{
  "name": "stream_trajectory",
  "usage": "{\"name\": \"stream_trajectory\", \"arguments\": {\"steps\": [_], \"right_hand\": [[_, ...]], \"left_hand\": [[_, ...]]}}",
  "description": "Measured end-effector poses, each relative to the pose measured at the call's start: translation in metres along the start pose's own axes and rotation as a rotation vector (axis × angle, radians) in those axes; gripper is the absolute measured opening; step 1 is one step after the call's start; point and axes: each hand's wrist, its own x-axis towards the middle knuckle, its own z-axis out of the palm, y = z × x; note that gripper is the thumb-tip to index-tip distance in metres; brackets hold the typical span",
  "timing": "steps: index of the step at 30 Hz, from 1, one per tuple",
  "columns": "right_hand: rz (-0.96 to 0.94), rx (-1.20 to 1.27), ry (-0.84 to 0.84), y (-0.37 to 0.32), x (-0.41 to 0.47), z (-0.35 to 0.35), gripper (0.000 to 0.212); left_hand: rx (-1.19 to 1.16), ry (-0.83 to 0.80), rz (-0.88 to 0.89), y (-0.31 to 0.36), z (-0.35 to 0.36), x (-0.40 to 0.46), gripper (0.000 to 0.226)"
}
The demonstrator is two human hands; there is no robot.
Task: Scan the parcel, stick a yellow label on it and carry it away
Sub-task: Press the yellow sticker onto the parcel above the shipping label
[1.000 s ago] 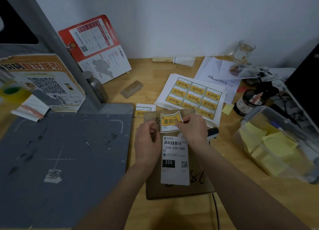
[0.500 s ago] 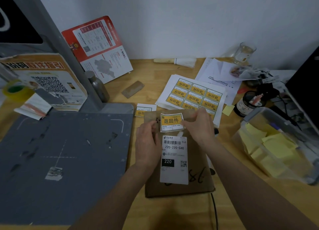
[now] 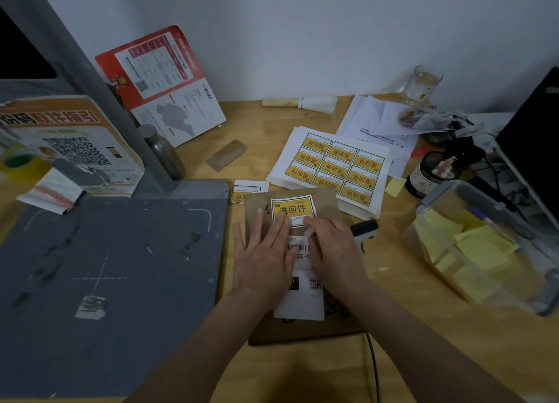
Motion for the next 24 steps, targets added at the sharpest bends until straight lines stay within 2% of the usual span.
{"name": "stream_trajectory", "arguments": {"steps": [4,9,13,17,19,22,24], "right_hand": [[0.031,0.041,-0.047,0.004,-0.002,-0.001,0.022],[0.023,0.028,-0.072,0.006,-0.005,-0.004,0.018],[-0.028,-0.033,-0.07,0.001,0.002,-0.009,0.019],[-0.125,-0.098,-0.331,-0.006,-0.001,0.005,0.047],[-0.115,-0.166,-0.428,-0.005,-0.007,0.011,0.059],[-0.008,-0.273,-0.449,-0.002,-0.013,0.007,0.075],[0.04,-0.335,-0.442,-0.006,-0.01,-0.001,0.074]], "left_hand": [[-0.008,-0.004,-0.07,-0.008,-0.005,0.007,0.073],[-0.067,-0.016,-0.103,-0.013,-0.007,0.016,0.061],[-0.225,0.071,-0.145,-0.014,-0.006,0.02,0.052],[-0.33,0.16,-0.205,-0.011,-0.004,0.023,0.044],[-0.351,0.179,-0.236,-0.008,-0.004,0.024,0.04],[-0.402,0.185,-0.275,-0.003,-0.006,0.025,0.038],[-0.432,0.194,-0.28,-0.002,-0.006,0.024,0.037]]}}
